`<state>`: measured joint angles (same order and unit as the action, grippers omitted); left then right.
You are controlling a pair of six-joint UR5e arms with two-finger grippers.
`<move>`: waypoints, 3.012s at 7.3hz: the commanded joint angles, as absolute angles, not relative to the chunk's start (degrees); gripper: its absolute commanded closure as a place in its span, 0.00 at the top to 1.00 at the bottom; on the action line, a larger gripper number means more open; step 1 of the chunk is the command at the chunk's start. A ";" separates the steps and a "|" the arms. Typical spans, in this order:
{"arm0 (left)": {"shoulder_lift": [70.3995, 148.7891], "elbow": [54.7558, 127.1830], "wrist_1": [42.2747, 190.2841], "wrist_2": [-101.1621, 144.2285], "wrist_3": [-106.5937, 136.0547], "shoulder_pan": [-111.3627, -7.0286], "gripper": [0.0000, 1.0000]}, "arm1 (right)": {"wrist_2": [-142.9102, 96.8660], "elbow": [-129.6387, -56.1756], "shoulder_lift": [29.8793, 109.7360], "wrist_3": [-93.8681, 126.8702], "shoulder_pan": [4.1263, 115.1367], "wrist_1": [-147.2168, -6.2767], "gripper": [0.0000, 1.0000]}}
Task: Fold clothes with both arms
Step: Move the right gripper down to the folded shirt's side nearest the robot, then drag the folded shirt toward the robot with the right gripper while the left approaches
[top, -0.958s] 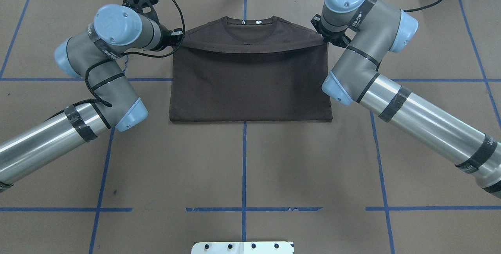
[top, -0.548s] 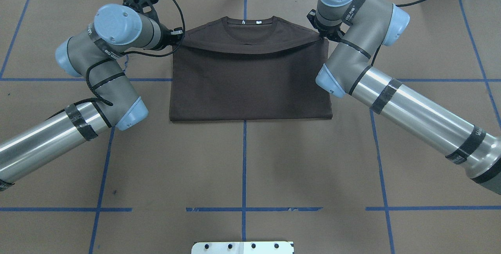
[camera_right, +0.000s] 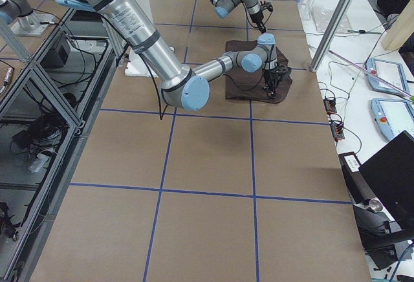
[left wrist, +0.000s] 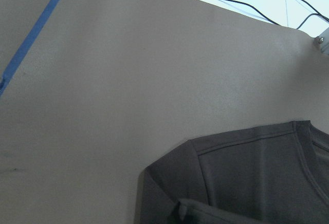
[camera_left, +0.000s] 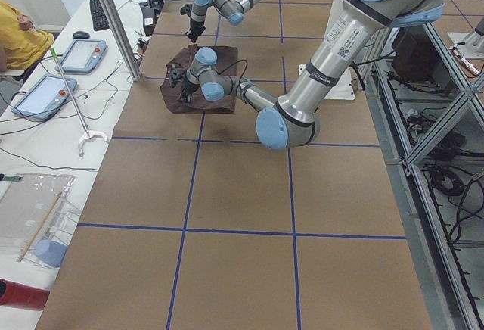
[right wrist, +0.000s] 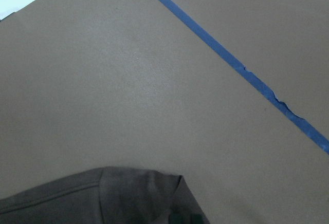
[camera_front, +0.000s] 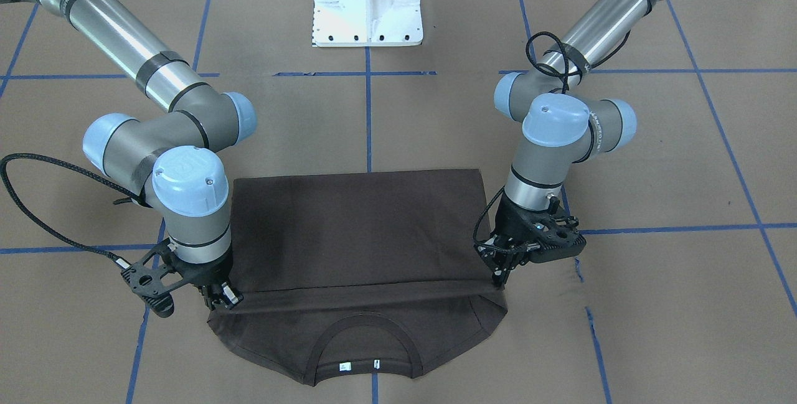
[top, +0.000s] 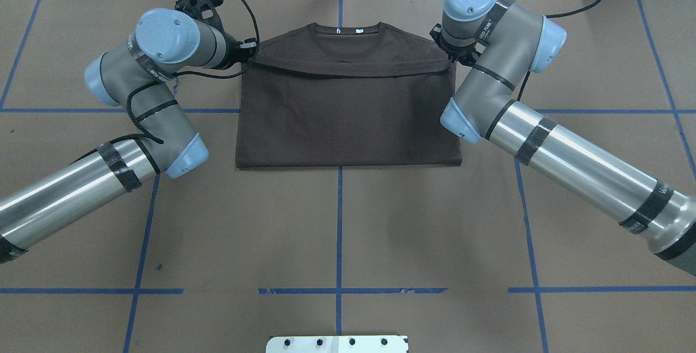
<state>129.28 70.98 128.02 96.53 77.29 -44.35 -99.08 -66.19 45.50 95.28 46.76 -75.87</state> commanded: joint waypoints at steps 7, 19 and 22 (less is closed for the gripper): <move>126.83 71.28 135.09 97.03 77.78 -44.82 0.24 | -99.33 -100.99 69.70 112.81 34.56 -75.67 0.58; 126.65 72.07 134.47 97.21 77.87 -44.82 0.24 | -95.19 -97.55 68.91 115.58 31.55 -75.59 0.00; 126.56 73.90 134.30 97.29 77.96 -44.74 0.24 | -95.88 -105.24 70.91 117.06 30.16 -76.72 0.00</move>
